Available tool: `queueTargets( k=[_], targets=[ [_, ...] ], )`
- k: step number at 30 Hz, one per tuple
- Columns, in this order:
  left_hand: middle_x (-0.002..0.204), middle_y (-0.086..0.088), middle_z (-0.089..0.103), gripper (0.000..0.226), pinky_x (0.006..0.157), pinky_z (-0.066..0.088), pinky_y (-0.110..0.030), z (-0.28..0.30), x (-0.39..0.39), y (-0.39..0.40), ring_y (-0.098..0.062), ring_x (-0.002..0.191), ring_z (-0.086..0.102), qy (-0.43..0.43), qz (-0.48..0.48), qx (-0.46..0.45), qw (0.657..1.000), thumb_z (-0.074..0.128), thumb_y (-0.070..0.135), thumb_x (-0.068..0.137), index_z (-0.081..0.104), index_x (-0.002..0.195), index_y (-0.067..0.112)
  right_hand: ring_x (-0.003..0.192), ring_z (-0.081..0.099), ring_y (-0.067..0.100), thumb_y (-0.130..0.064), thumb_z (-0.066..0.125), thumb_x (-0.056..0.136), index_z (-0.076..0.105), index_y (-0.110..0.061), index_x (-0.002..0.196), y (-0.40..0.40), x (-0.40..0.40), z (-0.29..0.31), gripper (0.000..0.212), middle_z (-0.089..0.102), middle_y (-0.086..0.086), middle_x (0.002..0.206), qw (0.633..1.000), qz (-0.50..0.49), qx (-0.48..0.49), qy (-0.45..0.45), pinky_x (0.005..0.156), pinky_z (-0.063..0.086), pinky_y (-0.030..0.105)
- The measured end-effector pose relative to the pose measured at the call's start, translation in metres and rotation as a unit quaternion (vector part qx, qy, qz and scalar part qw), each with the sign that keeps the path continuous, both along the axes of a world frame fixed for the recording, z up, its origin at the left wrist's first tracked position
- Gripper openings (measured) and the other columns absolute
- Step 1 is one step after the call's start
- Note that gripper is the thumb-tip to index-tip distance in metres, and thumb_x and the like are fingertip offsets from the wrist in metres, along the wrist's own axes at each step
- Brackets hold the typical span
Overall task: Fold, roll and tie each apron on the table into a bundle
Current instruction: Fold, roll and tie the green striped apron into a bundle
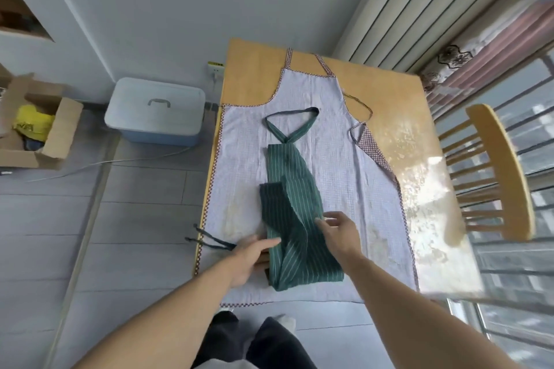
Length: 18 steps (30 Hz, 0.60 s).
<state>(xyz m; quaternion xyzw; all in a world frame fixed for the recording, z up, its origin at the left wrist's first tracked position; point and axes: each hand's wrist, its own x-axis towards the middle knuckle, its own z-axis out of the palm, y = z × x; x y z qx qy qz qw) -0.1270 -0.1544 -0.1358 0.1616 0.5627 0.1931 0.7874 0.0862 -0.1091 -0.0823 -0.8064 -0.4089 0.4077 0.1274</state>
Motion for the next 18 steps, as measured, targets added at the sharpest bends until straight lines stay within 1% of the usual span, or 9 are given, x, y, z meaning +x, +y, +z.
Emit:
queueTargets(
  k=[1,3,5,6,8,11,14,16,18],
  targets=[
    [0.125,0.002,0.070,0.046,0.108,0.039,-0.042,0.000,0.004,0.001,-0.020,0.118,0.059,0.022,-0.016,0.020,0.999,0.084,0.038,0.077,0.069,0.118,0.024,0.092,0.066,0.016,-0.044,0.072,0.092,0.058,-0.020,0.125,-0.009,0.003,-0.001,0.043,0.068,-0.002,0.114,1.000,0.008,-0.008,-0.019,0.069,0.050,0.023],
    [0.123,0.004,0.070,0.042,0.090,0.047,-0.029,-0.001,0.011,0.000,-0.013,0.110,0.061,0.035,-0.023,0.038,0.998,0.083,0.031,0.081,0.065,0.119,0.024,0.096,0.065,0.018,-0.051,0.075,0.087,0.053,-0.022,0.127,-0.022,0.009,-0.006,0.054,0.065,-0.003,0.113,0.999,0.009,-0.049,-0.009,0.080,0.052,0.028],
    [0.118,0.006,0.070,0.046,0.072,0.047,-0.019,0.000,0.015,0.001,-0.007,0.102,0.064,0.047,-0.026,0.055,0.997,0.083,0.028,0.082,0.060,0.122,0.024,0.094,0.070,0.020,-0.059,0.077,0.081,0.061,-0.015,0.118,-0.027,0.015,-0.015,0.060,0.072,-0.001,0.108,0.997,0.016,-0.077,-0.002,0.085,0.058,0.037],
    [0.116,0.007,0.070,0.051,0.070,0.046,-0.017,0.005,0.016,0.001,-0.006,0.100,0.064,0.060,-0.029,0.067,0.995,0.085,0.031,0.080,0.059,0.123,0.025,0.089,0.072,0.020,-0.063,0.076,0.078,0.066,-0.011,0.112,-0.028,0.018,-0.019,0.063,0.075,0.002,0.100,0.997,0.021,-0.075,0.006,0.084,0.061,0.042],
    [0.115,0.010,0.069,0.060,0.074,0.046,-0.018,0.008,0.018,0.003,-0.004,0.101,0.063,0.072,-0.030,0.081,0.994,0.088,0.043,0.073,0.058,0.122,0.027,0.084,0.074,0.024,-0.064,0.073,0.079,0.070,-0.012,0.103,-0.025,0.025,-0.023,0.057,0.076,0.009,0.090,0.998,0.014,-0.060,0.025,0.082,0.061,0.049],
    [0.111,0.017,0.066,0.060,0.079,0.045,-0.020,0.018,0.025,0.007,-0.001,0.103,0.059,0.036,-0.043,0.078,0.995,0.086,0.052,0.071,0.054,0.118,0.034,0.096,0.073,0.027,-0.057,0.068,0.090,0.068,-0.014,0.108,-0.012,0.018,0.000,0.046,0.076,0.006,0.099,0.998,0.009,-0.019,0.062,0.086,0.060,0.044],
    [0.130,0.014,0.062,0.095,0.103,0.045,-0.028,0.022,0.029,0.004,-0.005,0.120,0.056,0.059,-0.106,0.130,0.984,0.092,0.060,0.057,0.044,0.135,0.037,0.092,0.073,0.025,-0.047,0.062,0.098,0.064,-0.016,0.106,0.003,0.013,0.019,0.032,0.076,0.005,0.098,0.993,0.006,0.043,0.111,0.084,0.060,0.045],
    [0.124,0.022,0.057,0.094,0.096,0.043,-0.020,0.030,0.033,-0.004,0.000,0.116,0.054,0.089,-0.122,0.185,0.971,0.096,0.047,0.058,0.038,0.131,0.039,0.109,0.070,0.025,-0.061,0.063,0.092,0.059,-0.015,0.123,0.018,0.013,0.028,0.056,0.072,0.007,0.119,0.986,-0.027,0.070,0.150,0.093,0.058,0.049],
    [0.117,0.027,0.052,0.089,0.091,0.041,-0.018,0.041,0.038,-0.013,0.002,0.111,0.054,0.134,-0.104,0.222,0.960,0.097,0.040,0.061,0.036,0.125,0.039,0.138,0.051,0.028,-0.076,0.061,0.084,0.039,-0.018,0.150,0.032,0.016,0.035,0.090,0.051,0.004,0.151,0.975,-0.048,0.089,0.197,0.111,0.045,0.054]
  ],
)
